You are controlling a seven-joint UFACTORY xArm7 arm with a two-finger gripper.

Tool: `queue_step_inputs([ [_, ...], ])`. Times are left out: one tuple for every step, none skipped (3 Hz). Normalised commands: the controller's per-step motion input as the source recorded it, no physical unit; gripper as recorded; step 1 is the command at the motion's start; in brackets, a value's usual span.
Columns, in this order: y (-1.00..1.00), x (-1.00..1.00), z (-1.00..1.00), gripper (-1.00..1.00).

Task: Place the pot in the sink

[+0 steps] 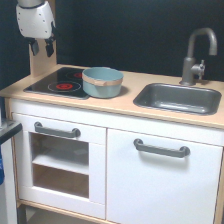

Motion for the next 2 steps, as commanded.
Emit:
queue_step_inputs([
  [-0.12,0.48,-0.04,1.00],
  [-0.06,0.77,-0.03,1.00],
])
